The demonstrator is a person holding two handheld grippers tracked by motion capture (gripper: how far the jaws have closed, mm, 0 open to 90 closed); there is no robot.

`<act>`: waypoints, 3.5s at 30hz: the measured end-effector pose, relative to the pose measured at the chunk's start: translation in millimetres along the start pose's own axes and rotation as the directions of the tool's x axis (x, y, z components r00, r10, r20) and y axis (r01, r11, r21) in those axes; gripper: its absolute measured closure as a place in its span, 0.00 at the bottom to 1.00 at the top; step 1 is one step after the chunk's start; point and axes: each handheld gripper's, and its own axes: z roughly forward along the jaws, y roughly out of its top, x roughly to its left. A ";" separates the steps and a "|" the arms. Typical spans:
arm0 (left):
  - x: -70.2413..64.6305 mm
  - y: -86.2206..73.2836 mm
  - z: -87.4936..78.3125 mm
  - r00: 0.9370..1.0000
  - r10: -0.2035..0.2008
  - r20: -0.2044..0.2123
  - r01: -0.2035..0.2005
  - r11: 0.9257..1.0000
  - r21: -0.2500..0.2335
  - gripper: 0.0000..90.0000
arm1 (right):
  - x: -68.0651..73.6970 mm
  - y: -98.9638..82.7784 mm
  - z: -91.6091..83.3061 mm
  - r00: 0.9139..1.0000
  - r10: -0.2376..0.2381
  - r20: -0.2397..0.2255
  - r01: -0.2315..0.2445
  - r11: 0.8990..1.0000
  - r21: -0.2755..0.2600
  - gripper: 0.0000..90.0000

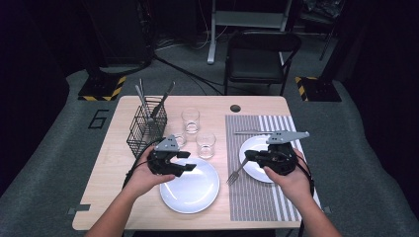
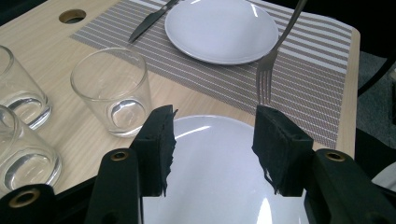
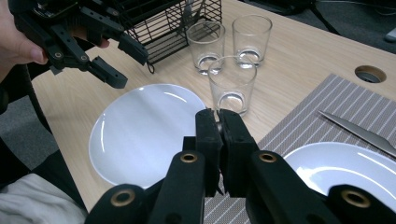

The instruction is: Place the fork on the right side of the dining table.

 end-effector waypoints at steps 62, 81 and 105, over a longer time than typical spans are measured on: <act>1.8 2.8 5.8 1.000 0.020 -0.003 -0.020 0.999 0.033 0.53 | -50.1 -93.5 -32.4 0.929 0.350 0.123 -0.347 0.937 -0.049 0.92; 2.5 1.7 6.9 1.000 0.017 -0.010 -0.016 0.999 0.033 0.53 | -68.9 -124.2 -35.7 0.877 0.457 0.147 -0.452 0.890 -0.067 0.87; 1.9 1.4 8.2 1.000 0.019 -0.011 -0.019 0.999 0.044 0.53 | -81.6 -147.7 -35.4 0.833 0.536 0.140 -0.530 0.844 -0.082 0.84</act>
